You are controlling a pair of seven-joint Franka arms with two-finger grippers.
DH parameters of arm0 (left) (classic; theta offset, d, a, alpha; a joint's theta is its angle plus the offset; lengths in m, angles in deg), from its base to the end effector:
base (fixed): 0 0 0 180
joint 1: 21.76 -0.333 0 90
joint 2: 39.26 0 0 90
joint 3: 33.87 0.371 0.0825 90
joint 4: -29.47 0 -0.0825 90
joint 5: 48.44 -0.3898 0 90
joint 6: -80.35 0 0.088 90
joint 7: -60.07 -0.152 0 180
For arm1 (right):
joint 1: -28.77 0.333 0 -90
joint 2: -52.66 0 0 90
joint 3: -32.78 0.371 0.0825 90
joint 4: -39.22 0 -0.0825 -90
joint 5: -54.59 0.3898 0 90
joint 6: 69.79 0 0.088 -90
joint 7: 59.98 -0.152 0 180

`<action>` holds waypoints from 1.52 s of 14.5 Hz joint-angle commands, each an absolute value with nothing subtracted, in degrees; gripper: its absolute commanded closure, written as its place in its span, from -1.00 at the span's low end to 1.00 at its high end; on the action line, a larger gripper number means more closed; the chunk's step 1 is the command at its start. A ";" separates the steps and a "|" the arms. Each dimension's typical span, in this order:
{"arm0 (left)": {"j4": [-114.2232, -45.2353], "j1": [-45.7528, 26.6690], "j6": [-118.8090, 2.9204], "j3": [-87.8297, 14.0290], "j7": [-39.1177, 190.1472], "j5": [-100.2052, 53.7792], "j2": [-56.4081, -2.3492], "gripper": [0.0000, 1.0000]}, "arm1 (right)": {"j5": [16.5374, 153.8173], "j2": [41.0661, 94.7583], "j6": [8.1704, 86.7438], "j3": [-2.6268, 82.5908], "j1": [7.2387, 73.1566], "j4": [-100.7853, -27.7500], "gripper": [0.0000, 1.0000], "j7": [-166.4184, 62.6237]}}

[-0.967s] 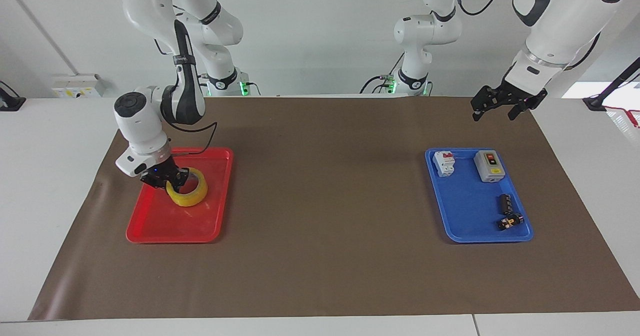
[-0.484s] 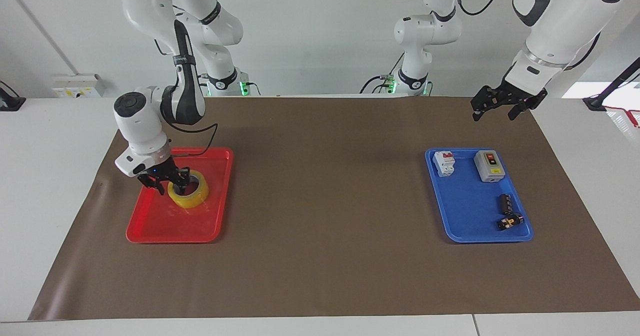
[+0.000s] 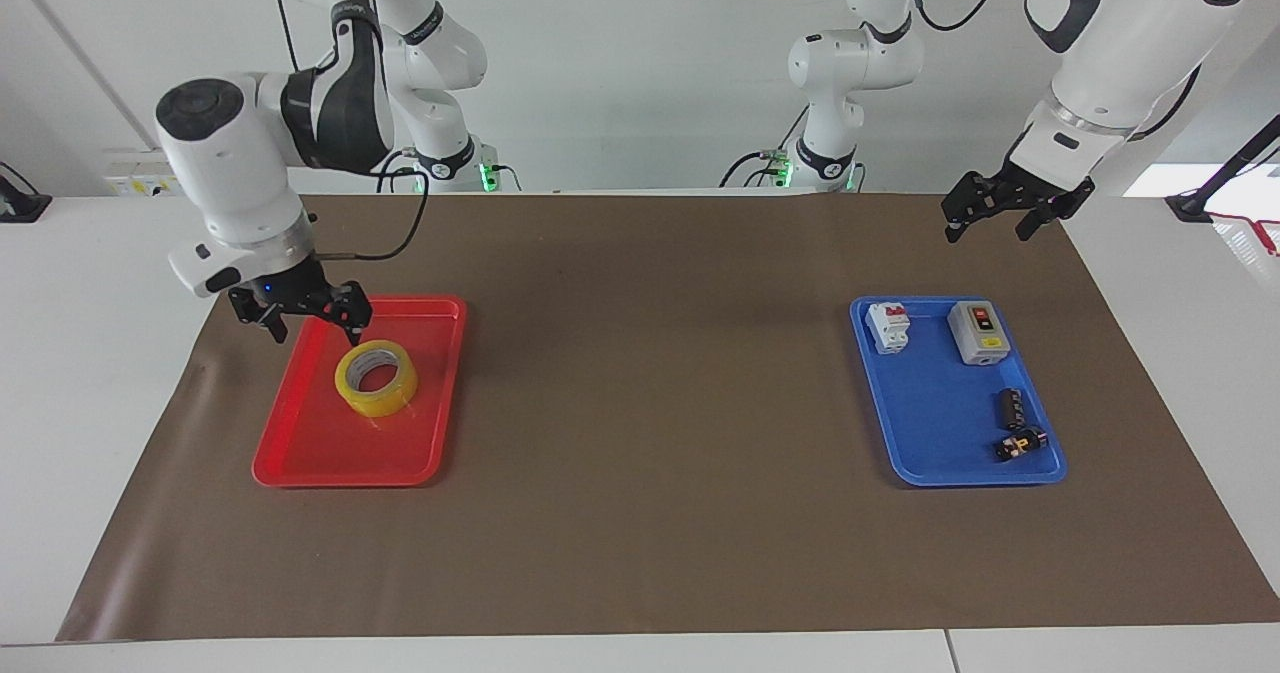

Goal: Place and move tape with both arms
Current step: 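Open the right gripper and withdraw it from the red tray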

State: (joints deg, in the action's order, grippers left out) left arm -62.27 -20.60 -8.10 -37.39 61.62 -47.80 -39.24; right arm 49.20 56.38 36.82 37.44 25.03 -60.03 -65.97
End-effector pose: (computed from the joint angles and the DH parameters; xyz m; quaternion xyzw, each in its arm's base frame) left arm 0.5519 -0.0469 0.6176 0.9992 -0.0273 -0.0291 0.0040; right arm 0.6024 -0.0029 0.5453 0.9981 -0.0323 0.0344 0.0408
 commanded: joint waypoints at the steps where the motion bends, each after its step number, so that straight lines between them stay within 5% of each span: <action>1: -62.73 -20.70 -8.42 -37.12 61.04 -47.30 -40.05 -1.00 | 48.96 54.87 27.63 37.79 26.31 -52.82 -1.00 -68.42; 5: -62.73 -20.70 -8.42 -37.12 61.04 -47.30 -40.05 -1.00 | 49.14 53.01 15.75 37.79 26.22 -44.91 -1.00 -68.33; 13: -62.73 -20.70 -8.42 -37.12 61.04 -47.30 -40.05 -1.00 | 50.11 48.88 15.38 37.97 26.31 -52.27 -1.00 -67.98; 18: -62.73 -20.70 -8.42 -37.12 61.04 -47.30 -40.05 -1.00 | 55.30 50.37 8.19 37.70 26.13 -47.36 -1.00 -64.74; 22: -62.73 -20.70 -8.42 -37.12 61.04 -47.30 -40.05 -1.00 | 52.65 50.46 9.93 37.97 26.22 -47.53 -1.00 -64.47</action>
